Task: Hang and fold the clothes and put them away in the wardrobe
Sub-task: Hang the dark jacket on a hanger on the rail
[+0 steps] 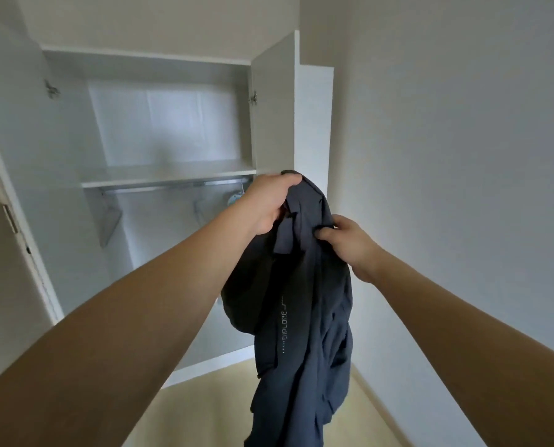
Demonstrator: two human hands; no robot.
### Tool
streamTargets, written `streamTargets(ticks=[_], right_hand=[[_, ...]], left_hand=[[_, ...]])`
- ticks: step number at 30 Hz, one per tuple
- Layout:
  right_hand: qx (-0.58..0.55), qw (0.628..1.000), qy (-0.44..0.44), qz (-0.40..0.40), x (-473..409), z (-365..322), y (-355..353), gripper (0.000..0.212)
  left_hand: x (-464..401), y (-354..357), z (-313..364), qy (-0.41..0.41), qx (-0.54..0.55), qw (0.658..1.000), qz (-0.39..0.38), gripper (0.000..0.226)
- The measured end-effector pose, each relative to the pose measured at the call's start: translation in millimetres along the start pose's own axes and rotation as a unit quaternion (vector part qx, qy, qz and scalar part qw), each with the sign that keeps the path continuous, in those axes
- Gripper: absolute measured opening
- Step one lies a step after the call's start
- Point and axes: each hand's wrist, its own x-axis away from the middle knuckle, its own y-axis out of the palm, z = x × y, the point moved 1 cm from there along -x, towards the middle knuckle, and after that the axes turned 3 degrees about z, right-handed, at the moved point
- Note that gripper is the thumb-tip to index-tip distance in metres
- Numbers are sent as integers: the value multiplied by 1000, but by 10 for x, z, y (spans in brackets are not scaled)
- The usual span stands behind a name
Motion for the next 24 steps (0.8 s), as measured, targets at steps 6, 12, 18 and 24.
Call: streamTargets(ticks=[6, 12, 18, 24], right_hand=[[62, 997, 13, 51, -572, -109, 164, 27], [52, 996, -6, -78, -1017, -206, 522, 31], [19, 995, -9, -94, -1626, -247, 958, 11], [-119, 969, 101, -192, -2263, -210, 1331, 28]], left_hand=[[-364, -320, -88, 74, -85, 994, 5, 11], [-791, -898, -263, 84, -192, 977, 48, 22], [-1243, -1473, -564, 92, -214, 972, -31, 36], [-1646, -2071, -1094, -6, -245, 954, -176, 70]])
